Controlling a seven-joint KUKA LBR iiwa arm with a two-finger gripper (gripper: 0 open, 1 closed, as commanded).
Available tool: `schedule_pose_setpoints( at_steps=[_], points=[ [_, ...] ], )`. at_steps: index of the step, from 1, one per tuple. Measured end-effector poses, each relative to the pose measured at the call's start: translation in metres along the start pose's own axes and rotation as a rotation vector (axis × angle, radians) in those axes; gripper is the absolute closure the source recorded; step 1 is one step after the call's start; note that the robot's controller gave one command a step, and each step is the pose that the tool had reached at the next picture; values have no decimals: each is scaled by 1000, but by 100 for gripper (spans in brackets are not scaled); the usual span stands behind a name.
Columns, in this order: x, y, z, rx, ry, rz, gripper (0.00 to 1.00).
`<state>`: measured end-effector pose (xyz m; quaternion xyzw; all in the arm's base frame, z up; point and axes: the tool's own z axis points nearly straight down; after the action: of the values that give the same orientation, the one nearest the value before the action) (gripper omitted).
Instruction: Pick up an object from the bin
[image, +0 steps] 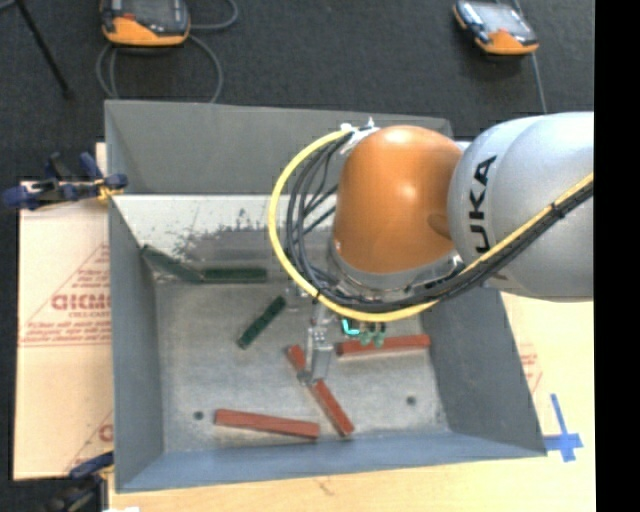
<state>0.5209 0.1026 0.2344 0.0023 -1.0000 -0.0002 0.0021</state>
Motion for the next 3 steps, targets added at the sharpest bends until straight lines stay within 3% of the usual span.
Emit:
schedule_pose_setpoints(
  at_steps=[1,2,3],
  points=[
    [0,-71,116,3,1,-56,0],
    [-33,-145,119,6,-10,-83,0],
    [-42,-177,165,3,-6,-138,0]
  ],
)
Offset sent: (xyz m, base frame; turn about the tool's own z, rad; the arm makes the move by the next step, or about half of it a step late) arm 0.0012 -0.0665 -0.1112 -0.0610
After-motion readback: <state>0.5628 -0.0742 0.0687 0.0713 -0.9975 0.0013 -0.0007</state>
